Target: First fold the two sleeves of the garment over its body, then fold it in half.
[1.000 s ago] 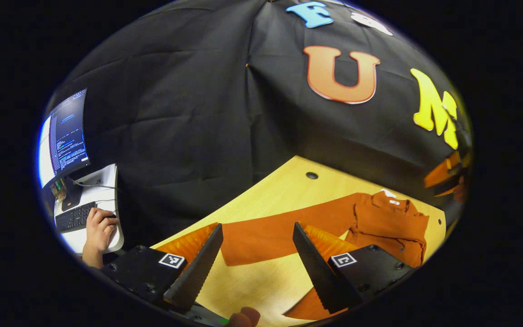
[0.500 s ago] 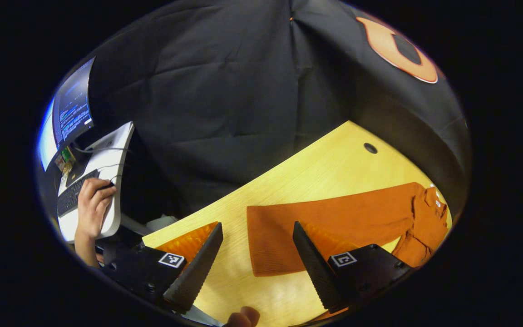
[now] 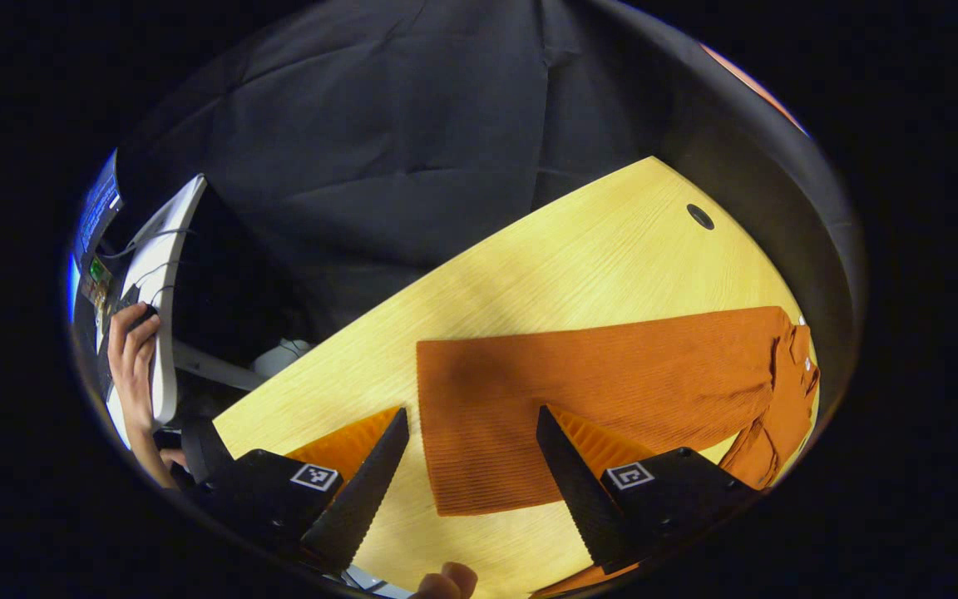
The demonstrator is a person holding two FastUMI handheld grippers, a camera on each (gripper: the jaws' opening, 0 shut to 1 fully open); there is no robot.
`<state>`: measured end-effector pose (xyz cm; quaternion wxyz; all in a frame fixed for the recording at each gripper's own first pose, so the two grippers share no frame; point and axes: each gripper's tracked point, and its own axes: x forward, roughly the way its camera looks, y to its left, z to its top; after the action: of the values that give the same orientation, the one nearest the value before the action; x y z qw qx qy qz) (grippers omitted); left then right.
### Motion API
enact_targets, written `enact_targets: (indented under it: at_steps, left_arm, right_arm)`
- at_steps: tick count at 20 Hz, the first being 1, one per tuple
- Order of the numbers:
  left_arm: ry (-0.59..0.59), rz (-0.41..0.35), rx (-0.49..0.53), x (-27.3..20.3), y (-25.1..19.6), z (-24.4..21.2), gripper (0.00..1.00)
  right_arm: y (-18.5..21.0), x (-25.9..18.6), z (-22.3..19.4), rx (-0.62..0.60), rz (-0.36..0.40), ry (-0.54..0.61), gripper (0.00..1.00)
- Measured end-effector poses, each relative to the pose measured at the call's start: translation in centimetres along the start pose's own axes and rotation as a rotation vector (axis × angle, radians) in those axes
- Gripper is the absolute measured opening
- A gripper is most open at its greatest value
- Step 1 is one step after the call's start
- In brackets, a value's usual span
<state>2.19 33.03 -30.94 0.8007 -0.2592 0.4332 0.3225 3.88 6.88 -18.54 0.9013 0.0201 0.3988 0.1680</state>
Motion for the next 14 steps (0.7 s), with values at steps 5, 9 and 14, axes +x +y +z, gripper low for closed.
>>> enact_targets:
  at_steps: [5, 9, 14]
  left_arm:
    - [0.115, 0.023, 0.021, 0.2, -0.5, 0.2, 0.99]
    - [0.242, 0.019, 0.027, 0.1, -0.4, 0.3, 1.0]
    - [0.292, 0.024, 0.009, 0.1, -0.5, 0.2, 1.0]
  right_arm:
    - [-0.7, -0.5, 0.0, 0.028, -0.001, 0.004, 0.98]
    - [-0.2, -0.5, -0.9, 0.068, 0.027, 0.017, 0.98]
    - [0.7, -0.5, -3.1, 0.063, 0.054, 0.053, 0.98]
